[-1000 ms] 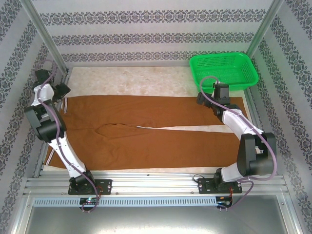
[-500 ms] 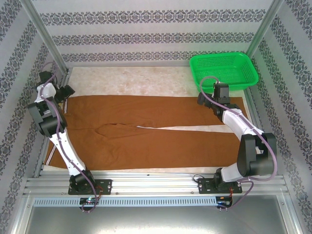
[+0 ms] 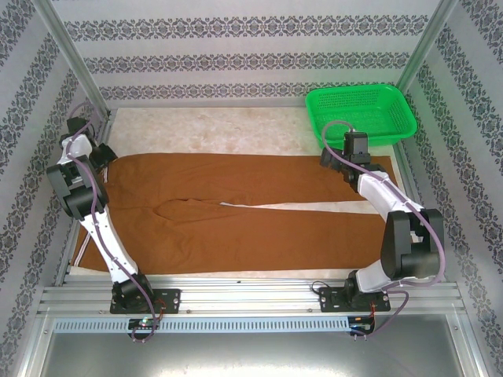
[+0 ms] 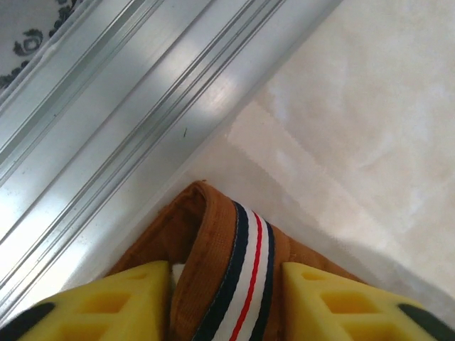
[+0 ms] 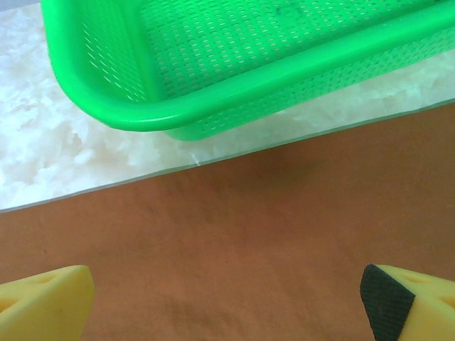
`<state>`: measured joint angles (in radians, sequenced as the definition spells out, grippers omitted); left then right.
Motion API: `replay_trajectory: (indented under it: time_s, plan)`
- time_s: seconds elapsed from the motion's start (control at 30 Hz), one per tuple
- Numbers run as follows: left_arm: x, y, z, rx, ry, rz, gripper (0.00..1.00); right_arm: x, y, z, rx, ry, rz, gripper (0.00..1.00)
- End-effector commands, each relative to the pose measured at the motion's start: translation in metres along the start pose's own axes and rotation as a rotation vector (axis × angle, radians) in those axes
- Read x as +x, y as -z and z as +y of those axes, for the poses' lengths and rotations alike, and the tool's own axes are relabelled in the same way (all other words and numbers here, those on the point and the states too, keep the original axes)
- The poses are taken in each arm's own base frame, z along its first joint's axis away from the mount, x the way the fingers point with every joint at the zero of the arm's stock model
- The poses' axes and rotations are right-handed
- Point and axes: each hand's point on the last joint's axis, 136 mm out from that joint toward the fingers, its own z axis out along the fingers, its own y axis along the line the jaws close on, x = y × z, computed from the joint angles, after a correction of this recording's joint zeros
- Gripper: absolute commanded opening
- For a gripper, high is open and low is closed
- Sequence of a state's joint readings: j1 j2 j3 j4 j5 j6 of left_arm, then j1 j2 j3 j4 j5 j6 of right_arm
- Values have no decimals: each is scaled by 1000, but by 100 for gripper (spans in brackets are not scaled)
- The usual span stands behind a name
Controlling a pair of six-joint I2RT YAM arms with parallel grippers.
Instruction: Roll up the long pants
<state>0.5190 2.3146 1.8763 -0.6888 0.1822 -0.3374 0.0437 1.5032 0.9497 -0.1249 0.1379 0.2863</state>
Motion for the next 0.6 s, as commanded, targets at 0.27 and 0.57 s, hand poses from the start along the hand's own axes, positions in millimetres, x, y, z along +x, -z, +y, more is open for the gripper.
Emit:
replay_trajectory:
  time_s: [0.27, 0.57]
  plan:
    - [17, 4, 18, -96, -55, 23, 21, 0, -3, -92, 348, -205, 59, 98]
    - [12, 29, -14, -93, -175, -24, 27, 21, -24, -154, 445, -409, 279, 98]
